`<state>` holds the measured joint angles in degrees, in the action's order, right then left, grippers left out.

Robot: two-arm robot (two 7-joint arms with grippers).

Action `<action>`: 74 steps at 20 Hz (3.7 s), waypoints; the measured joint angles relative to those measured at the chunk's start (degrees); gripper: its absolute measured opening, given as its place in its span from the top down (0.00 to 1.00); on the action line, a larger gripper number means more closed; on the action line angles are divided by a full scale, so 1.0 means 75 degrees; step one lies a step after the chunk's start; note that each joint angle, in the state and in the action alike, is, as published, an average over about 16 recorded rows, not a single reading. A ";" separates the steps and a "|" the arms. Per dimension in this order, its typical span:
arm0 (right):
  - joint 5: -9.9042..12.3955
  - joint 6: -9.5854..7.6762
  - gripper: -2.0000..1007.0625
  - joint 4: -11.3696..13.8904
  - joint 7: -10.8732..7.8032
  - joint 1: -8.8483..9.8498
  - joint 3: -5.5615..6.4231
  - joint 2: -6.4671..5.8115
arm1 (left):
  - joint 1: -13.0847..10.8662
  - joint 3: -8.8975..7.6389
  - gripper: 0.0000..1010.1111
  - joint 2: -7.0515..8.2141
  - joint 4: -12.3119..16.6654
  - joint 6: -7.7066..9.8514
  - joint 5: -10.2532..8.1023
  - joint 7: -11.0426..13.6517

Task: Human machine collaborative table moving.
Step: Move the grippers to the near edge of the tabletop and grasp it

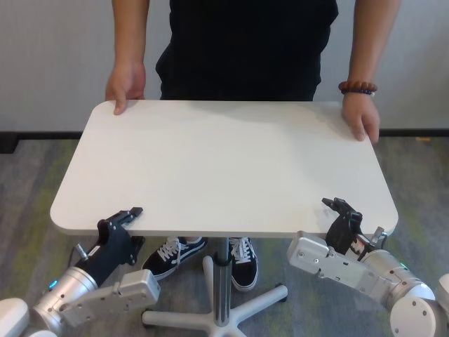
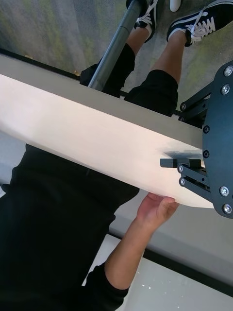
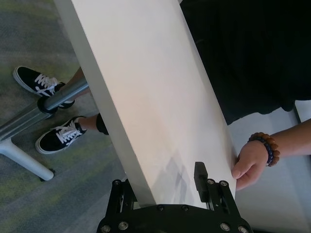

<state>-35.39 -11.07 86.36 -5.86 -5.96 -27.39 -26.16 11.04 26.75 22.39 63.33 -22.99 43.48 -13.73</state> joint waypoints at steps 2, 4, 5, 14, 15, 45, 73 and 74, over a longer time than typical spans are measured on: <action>0.0000 0.0000 0.30 0.0000 0.0000 0.0000 0.0000 0.0000 | 0.0000 0.0000 0.69 0.0000 0.0000 0.0000 0.0000 0.0000; 0.0000 0.0000 0.30 0.0000 0.0000 0.0000 0.0000 0.0000 | 0.0000 0.0000 0.69 0.0000 0.0000 0.0000 0.0000 0.0000; 0.0000 0.0000 0.30 0.0000 0.0000 0.0000 0.0000 0.0000 | 0.0000 0.0000 0.69 0.0000 0.0000 0.0000 0.0000 0.0000; 0.0000 0.0000 0.30 0.0000 0.0000 0.0000 0.0000 0.0000 | 0.0000 0.0000 0.69 0.0000 0.0000 0.0000 0.0000 0.0000; 0.0000 0.0000 0.30 0.0000 0.0000 0.0000 0.0000 0.0000 | 0.0000 0.0000 0.69 0.0000 0.0000 0.0000 0.0000 0.0000; -0.0217 0.0111 0.30 0.0064 -0.0200 0.0056 -0.0021 -0.0034 | 0.0000 0.0000 0.69 0.0000 -0.0001 0.0000 0.0000 0.0000; -0.0313 0.0216 0.10 0.0044 -0.0250 0.0064 0.0044 0.0020 | 0.0000 0.0000 0.69 0.0000 -0.0001 0.0000 0.0000 0.0000; -0.0313 0.0215 0.08 0.0043 -0.0251 0.0064 0.0043 0.0020 | 0.0000 0.0000 0.69 0.0000 -0.0001 0.0000 0.0000 0.0000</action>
<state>-37.74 -9.45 86.69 -7.74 -5.48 -27.07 -26.01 11.04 26.75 22.39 63.33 -22.99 43.48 -13.73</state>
